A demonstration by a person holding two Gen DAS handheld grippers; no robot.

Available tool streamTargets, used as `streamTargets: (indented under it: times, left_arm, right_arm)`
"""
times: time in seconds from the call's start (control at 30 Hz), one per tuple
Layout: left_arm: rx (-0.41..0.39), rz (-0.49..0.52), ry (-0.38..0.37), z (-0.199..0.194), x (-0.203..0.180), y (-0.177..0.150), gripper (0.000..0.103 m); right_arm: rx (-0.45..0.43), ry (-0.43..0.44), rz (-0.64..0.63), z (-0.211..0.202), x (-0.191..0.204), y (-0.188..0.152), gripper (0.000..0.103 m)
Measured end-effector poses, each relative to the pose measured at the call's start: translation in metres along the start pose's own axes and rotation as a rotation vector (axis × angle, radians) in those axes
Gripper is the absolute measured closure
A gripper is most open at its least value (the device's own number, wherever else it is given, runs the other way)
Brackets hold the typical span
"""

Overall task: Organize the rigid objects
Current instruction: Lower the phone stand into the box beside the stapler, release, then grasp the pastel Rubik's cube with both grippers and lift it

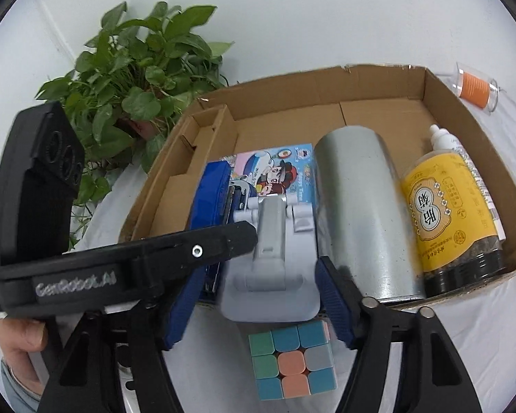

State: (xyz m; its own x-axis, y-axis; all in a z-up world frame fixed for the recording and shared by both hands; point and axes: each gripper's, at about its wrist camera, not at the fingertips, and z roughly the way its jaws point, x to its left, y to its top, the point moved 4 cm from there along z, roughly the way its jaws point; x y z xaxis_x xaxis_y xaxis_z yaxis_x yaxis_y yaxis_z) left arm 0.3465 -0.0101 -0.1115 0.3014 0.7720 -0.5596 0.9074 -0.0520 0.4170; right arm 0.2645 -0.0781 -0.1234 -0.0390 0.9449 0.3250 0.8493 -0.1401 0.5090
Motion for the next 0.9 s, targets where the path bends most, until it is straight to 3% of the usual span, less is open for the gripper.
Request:
streamTargets:
  times: [0.17,0.27,0.37,0.43,0.47,0.53,0.7,0.8,0.9]
  left_arm:
    - [-0.091,0.026,0.05,-0.031,0.002,-0.015,0.057]
    - [-0.118,0.017,0.097,-0.039,0.005,-0.03,0.057]
    - [-0.116,0.019,0.107,-0.037,0.003,-0.049,0.04]
    - [-0.167,0.032,0.104,-0.038,-0.002,-0.063,0.035]
    - [-0.154,0.025,0.09,-0.034,-0.004,-0.07,0.035]
    - [-0.088,-0.037,0.033,-0.018,-0.004,-0.081,0.035]
    - [-0.025,-0.089,0.016,0.011,-0.004,-0.101,0.037]
    - [-0.033,-0.115,0.033,0.023,-0.001,-0.101,0.044]
    - [-0.052,-0.147,-0.027,0.027,-0.001,-0.102,0.052]
  right_arm:
    - [-0.044,-0.027,-0.091,-0.015,-0.001,-0.017,0.029]
    - [-0.069,-0.014,-0.124,-0.023,-0.005,-0.024,0.039]
    - [-0.11,0.03,-0.152,-0.037,-0.011,-0.038,0.039]
    - [-0.103,0.045,-0.201,-0.039,-0.016,-0.056,0.031]
    - [-0.091,0.049,-0.227,-0.036,-0.02,-0.067,0.029]
    - [-0.036,0.05,-0.257,-0.023,-0.029,-0.084,0.029]
    - [0.037,0.121,-0.24,0.006,-0.043,-0.093,0.031]
    - [0.08,0.181,-0.226,0.016,-0.041,-0.101,0.041]
    - [0.052,0.171,-0.274,0.018,-0.034,-0.105,0.043]
